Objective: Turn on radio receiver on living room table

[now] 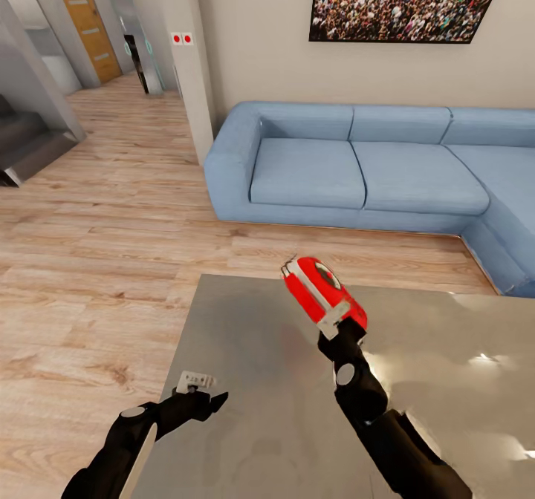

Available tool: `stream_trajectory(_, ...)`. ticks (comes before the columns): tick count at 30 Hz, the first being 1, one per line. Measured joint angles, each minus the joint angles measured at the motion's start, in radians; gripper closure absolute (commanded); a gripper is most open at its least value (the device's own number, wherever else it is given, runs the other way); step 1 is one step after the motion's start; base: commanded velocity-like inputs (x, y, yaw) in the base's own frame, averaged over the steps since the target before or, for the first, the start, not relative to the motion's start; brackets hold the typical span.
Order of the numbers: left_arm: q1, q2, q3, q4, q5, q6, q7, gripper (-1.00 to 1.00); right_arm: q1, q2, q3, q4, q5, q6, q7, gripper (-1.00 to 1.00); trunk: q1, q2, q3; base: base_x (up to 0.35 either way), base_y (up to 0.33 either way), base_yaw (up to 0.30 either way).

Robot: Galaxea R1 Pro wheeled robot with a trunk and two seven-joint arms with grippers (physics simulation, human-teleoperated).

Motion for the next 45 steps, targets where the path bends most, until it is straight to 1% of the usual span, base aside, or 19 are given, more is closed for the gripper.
stream_trajectory(1,0.0,0.0,0.0,0.0,0.0,0.002,0.0,-1.0,0.009,0.0,0.011,0.0,0.004,-0.005,-0.013,1.0,0.0,0.0,0.0,0.0,0.0,0.0)
stream_trajectory(3,0.0,0.0,-0.001,-0.001,0.0,0.007,0.0,-1.0,0.033,0.0,0.042,0.001,0.048,-0.014,-0.06,1.0,0.0,0.0,0.0,0.0,0.0,0.0)
stream_trajectory(4,0.0,0.0,-0.001,-0.003,0.0,0.013,0.0,-1.0,0.057,0.0,0.071,0.002,0.083,-0.019,-0.113,1.0,0.0,0.0,0.0,0.0,0.0,0.0)
stream_trajectory(5,0.0,0.0,-0.001,-0.003,0.0,0.014,0.0,-1.0,0.066,0.0,0.083,0.003,0.086,-0.021,-0.134,1.0,0.0,0.0,0.0,0.0,0.0,0.0)
stream_trajectory(8,0.0,0.0,-0.001,-0.009,0.001,0.02,-0.003,-1.0,0.108,-0.008,0.158,0.021,0.126,-0.025,-0.313,1.0,0.0,0.0,0.0,0.0,0.0,0.0)
stream_trajectory(10,0.0,0.001,0.0,-0.027,0.005,0.033,-0.004,-1.0,0.119,-0.016,0.205,0.07,0.124,-0.03,-0.429,1.0,0.0,0.0,0.0,0.0,0.0,0.0)
stream_trajectory(12,0.0,0.001,0.0,-0.047,0.019,0.074,-0.005,-1.0,0.122,-0.019,0.258,0.149,0.125,-0.047,-0.548,1.0,0.0,0.0,0.0,0.0,0.0,0.0)
stream_trajectory(13,0.0,0.002,0.0,-0.053,0.024,0.087,-0.006,-1.0,0.123,-0.02,0.272,0.173,0.123,-0.055,-0.58,1.0,0.0,0.0,0.0,0.0,0.0,0.0)
stream_trajectory(15,0.0,0.004,0.001,-0.075,0.047,0.122,-0.027,-1.0,0.123,-0.017,0.32,0.278,0.13,-0.082,-0.711,1.0,0.0,0.0,0.0,0.0,0.0,0.0)
stream_trajectory(16,0.0,0.005,0.001,-0.079,0.051,0.128,-0.036,-1.0,0.124,-0.016,0.331,0.305,0.125,-0.093,-0.742,1.0,0.0,0.0,0.0,0.0,0.0,0.0)
stream_trajectory(18,0.0,0.008,0.003,-0.091,0.064,0.143,-0.101,-1.0,0.124,-0.009,0.373,0.427,0.134,-0.122,-0.876,1.0,0.0,0.0,0.0,0.0,0.0,0.0)
stream_trajectory(20,0.0,0.01,0.005,-0.098,0.066,0.149,-0.149,-1.0,0.124,-0.001,0.397,0.502,0.122,-0.143,-0.939,1.0,0.0,0.0,0.0,0.0,0.0,0.0)
stream_trajectory(22,0.0,0.01,0.007,-0.117,0.069,0.156,-0.199,-1.0,0.125,0.023,0.436,0.608,0.13,-0.152,-1.005,1.0,0.0,0.0,0.0,0.0,0.0,0.0)
stream_trajectory(26,0.0,0.007,0.009,-0.136,0.073,0.179,-0.223,-1.0,0.124,0.048,0.49,0.753,0.133,-0.158,-1.08,1.0,0.0,0.0,0.0,0.0,0.0,0.0)
stream_trajectory(31,0.0,0.004,0.009,-0.205,0.086,0.24,-0.253,-1.0,0.124,0.056,0.565,0.882,0.136,-0.207,-1.115,1.0,0.0,0.0,0.0,0.0,0.0,0.0)
stream_trajectory(35,0.0,0.002,0.009,-0.261,0.091,0.296,-0.26,-1.0,0.124,0.056,0.58,0.952,0.138,-0.248,-1.122,1.0,0.0,0.0,0.0,0.0,0.0,0.0)
stream_trajectory(38,0.0,0.001,0.009,-0.286,0.099,0.312,-0.263,-1.0,0.124,0.056,0.582,1.005,0.14,-0.275,-1.161,1.0,0.0,0.0,0.0,0.0,0.0,0.0)
stream_trajectory(42,-0.003,0.0,0.009,-0.301,0.117,0.319,-0.264,-1.0,0.124,0.057,0.583,1.018,0.138,-0.28,-1.178,1.0,0.0,0.0,0.0,0.0,0.0,0.0)
stream_trajectory(45,-0.043,-0.023,0.008,-0.312,0.151,0.37,-0.264,-1.0,0.124,0.057,0.583,1.021,0.136,-0.281,-1.186,1.0,0.0,0.0,0.0,0.0,0.0,0.0)
